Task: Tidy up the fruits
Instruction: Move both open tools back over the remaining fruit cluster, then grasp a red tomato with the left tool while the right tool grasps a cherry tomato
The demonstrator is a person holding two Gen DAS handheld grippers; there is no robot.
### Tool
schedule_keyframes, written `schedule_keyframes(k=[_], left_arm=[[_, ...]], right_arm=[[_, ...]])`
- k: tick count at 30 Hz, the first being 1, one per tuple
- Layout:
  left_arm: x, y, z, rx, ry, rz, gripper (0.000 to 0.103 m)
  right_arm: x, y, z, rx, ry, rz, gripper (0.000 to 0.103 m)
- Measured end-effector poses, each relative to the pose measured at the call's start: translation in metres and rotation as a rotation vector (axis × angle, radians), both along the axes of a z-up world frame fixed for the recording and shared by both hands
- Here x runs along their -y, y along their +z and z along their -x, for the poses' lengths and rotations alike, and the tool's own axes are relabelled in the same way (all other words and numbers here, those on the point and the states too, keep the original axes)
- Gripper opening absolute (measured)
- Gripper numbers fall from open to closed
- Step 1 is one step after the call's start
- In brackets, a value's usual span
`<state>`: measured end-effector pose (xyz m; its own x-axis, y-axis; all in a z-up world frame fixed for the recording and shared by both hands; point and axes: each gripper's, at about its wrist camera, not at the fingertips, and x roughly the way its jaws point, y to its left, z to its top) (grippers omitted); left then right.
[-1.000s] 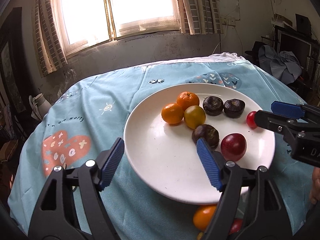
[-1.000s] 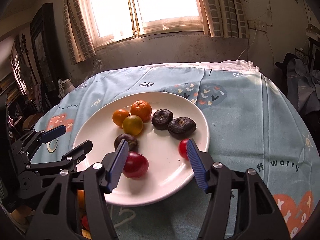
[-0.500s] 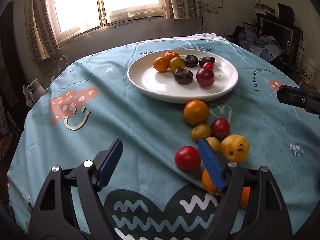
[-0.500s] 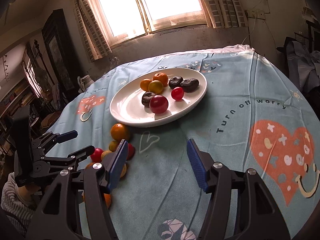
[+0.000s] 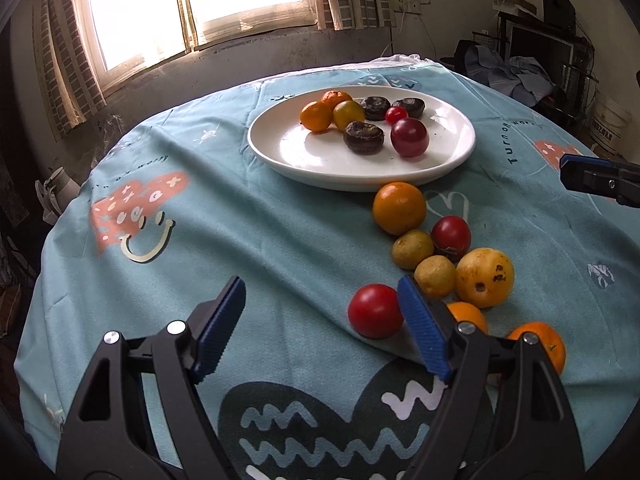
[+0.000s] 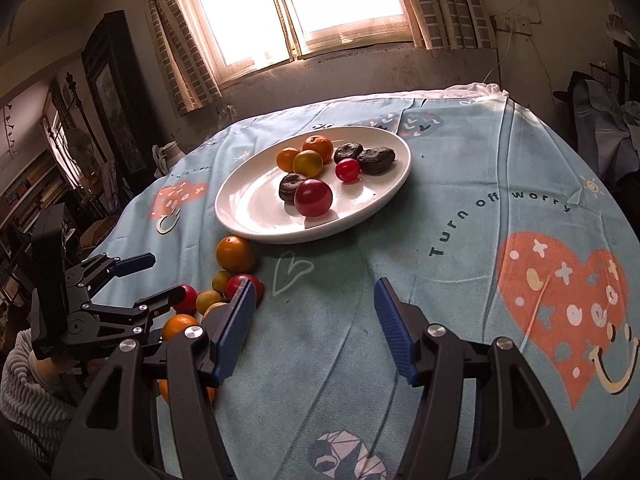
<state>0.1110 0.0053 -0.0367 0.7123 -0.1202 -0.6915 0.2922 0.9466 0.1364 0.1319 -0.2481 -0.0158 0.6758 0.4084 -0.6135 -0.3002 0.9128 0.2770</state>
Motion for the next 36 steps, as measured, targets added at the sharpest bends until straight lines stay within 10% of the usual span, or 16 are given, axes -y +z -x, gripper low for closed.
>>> schedule_keyframes(k=[10,17,36], left_arm=[[0.008,-0.004,0.013,-0.013,-0.063,-0.023,0.078],[0.015,-0.003,0.009,-0.084,-0.149,0.074,0.035],[0.004,-0.019,-0.025,-0.302,-0.249,0.249,0.034]], right_arm=[[-0.001,0.0,0.0,-0.003,0.005,0.005,0.062],[-0.001,0.001,0.002,0.001,0.011,0.005,0.062],[0.005,-0.002,-0.002,-0.021,-0.006,-0.009,0.062]])
